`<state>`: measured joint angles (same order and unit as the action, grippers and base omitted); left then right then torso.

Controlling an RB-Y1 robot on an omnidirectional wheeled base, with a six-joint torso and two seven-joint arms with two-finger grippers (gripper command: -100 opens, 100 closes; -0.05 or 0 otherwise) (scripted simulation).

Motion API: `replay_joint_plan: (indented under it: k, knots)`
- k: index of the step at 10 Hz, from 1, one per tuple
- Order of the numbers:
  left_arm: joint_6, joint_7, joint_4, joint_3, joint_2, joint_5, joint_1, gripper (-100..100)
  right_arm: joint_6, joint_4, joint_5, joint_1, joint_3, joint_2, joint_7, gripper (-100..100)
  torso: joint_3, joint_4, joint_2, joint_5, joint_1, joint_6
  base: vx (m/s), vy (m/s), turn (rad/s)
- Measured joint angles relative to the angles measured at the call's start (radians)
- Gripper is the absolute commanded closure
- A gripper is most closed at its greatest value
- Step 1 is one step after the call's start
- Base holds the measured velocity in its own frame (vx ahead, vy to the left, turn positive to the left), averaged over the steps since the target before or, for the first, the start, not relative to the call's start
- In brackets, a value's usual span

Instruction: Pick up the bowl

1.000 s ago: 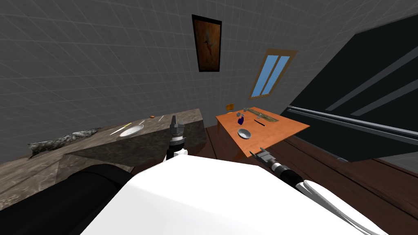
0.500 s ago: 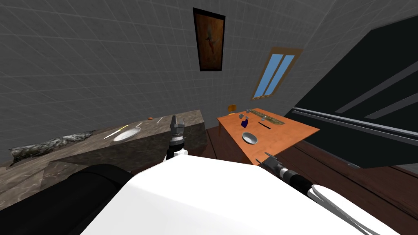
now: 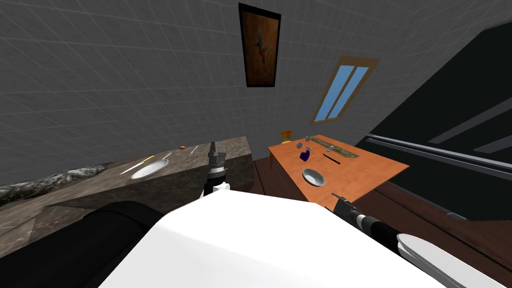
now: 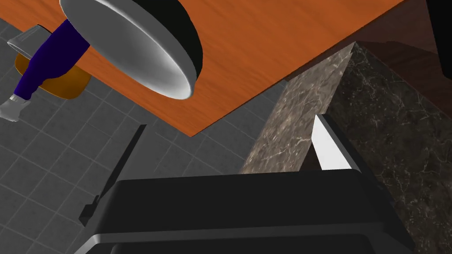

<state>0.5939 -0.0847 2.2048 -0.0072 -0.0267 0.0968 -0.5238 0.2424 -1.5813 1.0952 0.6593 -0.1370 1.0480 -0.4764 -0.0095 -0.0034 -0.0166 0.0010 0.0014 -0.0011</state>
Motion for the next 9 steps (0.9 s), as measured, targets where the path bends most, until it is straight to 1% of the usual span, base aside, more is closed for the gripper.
replay_joint_plan:
  k: [2,3,4,5,6,7,8,9]
  knots:
    - [0.0,0.0,0.0,0.0,0.0,0.0,0.0,0,0.01,0.03,0.043,-0.005,-0.02,0.035,-0.013,-100,0.001,0.0,0.003,0.0,-0.001,0.0,0.178,0.028,0.044]
    - [0.0,0.0,0.0,0.0,0.0,0.0,0.0,0,0.021,0.063,0.073,-0.018,-0.041,0.057,-0.024,-100,0.0,0.0,0.001,0.0,0.0,0.0,0.214,0.009,0.068]
    - [0.0,0.0,0.0,0.0,0.0,0.0,0.0,0,0.034,0.074,0.099,-0.001,-0.044,0.084,-0.039,-100,0.0,0.0,0.0,0.0,-0.002,0.0,0.265,-0.03,0.07]
    - [0.0,0.0,0.0,0.0,0.0,0.0,0.0,0,0.027,0.068,0.133,0.014,-0.069,0.116,-0.038,-100,-0.002,-0.001,-0.003,-0.001,-0.004,0.0,0.287,0.017,0.084]
    - [0.0,0.0,0.0,0.0,0.0,0.0,0.0,0,0.029,0.082,0.161,0.016,-0.089,0.135,-0.041,-100,-0.003,-0.001,-0.005,-0.001,-0.002,0.0,0.243,0.019,0.057]
    - [0.0,0.0,0.0,0.0,0.0,0.0,0.0,0,0.048,0.095,0.175,0.025,-0.092,0.156,-0.054,-100,-0.002,-0.001,-0.003,0.0,-0.001,0.0,0.201,-0.011,0.053]
    - [0.0,0.0,0.0,0.0,0.0,0.0,0.0,0,0.051,0.104,0.205,0.024,-0.122,0.163,-0.056,-100,-0.001,-0.001,-0.001,-0.001,-0.002,0.0,0.222,-0.006,0.118]
    - [0.0,0.0,0.0,0.0,0.0,0.0,0.0,0,0.079,0.134,0.208,0.04,-0.121,0.15,-0.097,-100,-0.001,0.0,-0.001,-0.001,-0.002,0.0,0.176,-0.011,0.03]
